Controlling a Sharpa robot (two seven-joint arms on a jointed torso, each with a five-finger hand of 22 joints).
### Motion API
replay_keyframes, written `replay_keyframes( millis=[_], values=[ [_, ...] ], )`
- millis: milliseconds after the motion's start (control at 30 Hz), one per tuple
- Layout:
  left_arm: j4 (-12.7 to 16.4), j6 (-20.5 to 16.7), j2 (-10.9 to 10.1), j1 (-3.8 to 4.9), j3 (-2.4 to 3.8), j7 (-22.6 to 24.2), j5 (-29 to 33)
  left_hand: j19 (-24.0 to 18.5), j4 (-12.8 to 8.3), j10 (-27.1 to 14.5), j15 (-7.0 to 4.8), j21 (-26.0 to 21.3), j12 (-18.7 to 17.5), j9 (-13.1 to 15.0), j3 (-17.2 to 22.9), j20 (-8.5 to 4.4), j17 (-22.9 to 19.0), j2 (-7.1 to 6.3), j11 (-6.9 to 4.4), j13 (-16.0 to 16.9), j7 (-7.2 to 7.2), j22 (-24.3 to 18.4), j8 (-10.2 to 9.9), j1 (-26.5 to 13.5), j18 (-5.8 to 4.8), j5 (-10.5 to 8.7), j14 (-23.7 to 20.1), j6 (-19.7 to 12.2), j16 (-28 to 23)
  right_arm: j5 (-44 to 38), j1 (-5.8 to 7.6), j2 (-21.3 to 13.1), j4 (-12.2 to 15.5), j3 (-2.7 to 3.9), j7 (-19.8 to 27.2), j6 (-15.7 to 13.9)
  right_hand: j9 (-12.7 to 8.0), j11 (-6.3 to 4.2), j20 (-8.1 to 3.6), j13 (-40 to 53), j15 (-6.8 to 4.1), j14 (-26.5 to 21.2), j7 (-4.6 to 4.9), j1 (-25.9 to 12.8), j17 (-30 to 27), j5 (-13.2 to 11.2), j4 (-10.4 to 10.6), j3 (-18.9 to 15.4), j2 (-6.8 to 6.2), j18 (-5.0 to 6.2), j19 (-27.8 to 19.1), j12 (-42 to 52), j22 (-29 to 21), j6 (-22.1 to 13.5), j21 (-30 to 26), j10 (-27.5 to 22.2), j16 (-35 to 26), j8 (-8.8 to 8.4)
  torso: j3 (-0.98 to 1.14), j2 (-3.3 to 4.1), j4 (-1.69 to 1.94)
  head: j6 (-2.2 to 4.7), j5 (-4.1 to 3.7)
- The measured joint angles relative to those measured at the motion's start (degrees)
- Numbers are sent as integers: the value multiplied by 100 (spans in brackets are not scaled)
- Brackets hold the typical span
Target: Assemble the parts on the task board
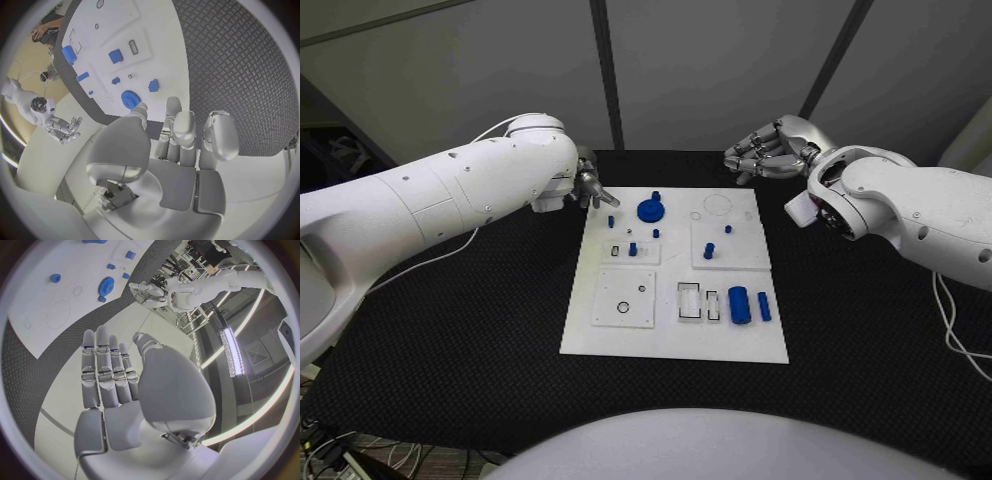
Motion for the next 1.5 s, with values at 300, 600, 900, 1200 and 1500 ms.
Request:
replay_keyframes(
  millis=[300, 600, 900, 1200, 1500],
  values=[
    [-45, 113, 54, -14, -41, 5, 67, 41, 15, 25, -3, 75, 24, -61, -104, 1, 42, 45, -25, -27, -41, 0, 0, 45, 0, 0, 39, 144, 70, 0, -2, 25, -11, 0, 1, 8, 0, 0, 0, 0, 0, 0, 0, 0, 0, 0, 0, 0, 0, 1, 0, 0, 0, 0, 0, 0, 0, 0, 5, -5, 2, -4, -2],
    [-48, 212, 93, -45, -55, 13, 105, 62, -17, 44, -23, 97, 24, -99, -135, -20, 41, 127, -44, -57, -75, 0, 0, 188, -1, 0, 59, 234, 70, 0, -4, 40, -17, 0, 1, 13, 0, 0, 0, 0, 0, 0, 20, 0, 0, 21, 0, 0, 0, 1, 0, 0, -8, -20, -22, 0, 0, 0, 6, -9, 4, -2, 2],
    [-102, 280, 144, -72, -59, 22, 145, 61, -33, 44, -22, 97, 24, -133, -151, -19, 41, 166, -44, -80, -54, 0, 0, 331, 0, 0, 59, 253, 70, 0, -6, 54, -22, 0, 1, 17, 0, 0, 0, 0, 0, 0, 21, 0, 0, 21, 0, 0, 0, 1, 0, 0, -7, -20, -22, 0, 0, 0, 10, -9, 4, 21, 27],
    [-138, 309, 182, -76, -59, 30, 162, 61, -65, 44, -22, 96, 24, -155, -150, -19, 34, 227, -44, -95, -54, 0, 0, 392, 0, 0, 59, 253, 70, 0, -6, 60, -23, 0, 1, 19, 0, 0, 0, 0, 0, 0, 20, 0, 0, 21, 0, 0, 0, 0, 0, 0, -7, -20, -22, 0, 0, 0, 8, -9, 4, 12, 12],
    [-176, 336, 233, -78, -64, 34, 179, 61, -104, 44, -22, 96, 23, -175, -111, -19, 34, 272, -44, -110, -75, 0, 0, 483, -1, 0, 58, 274, 70, 0, -7, 70, -28, 0, 1, 19, 0, 0, 0, 0, 0, 0, 20, 0, 0, 21, 0, 0, 0, 0, 0, 0, -7, -20, -22, 0, 0, 0, 8, -12, 4, 7, 8]
  ],
)
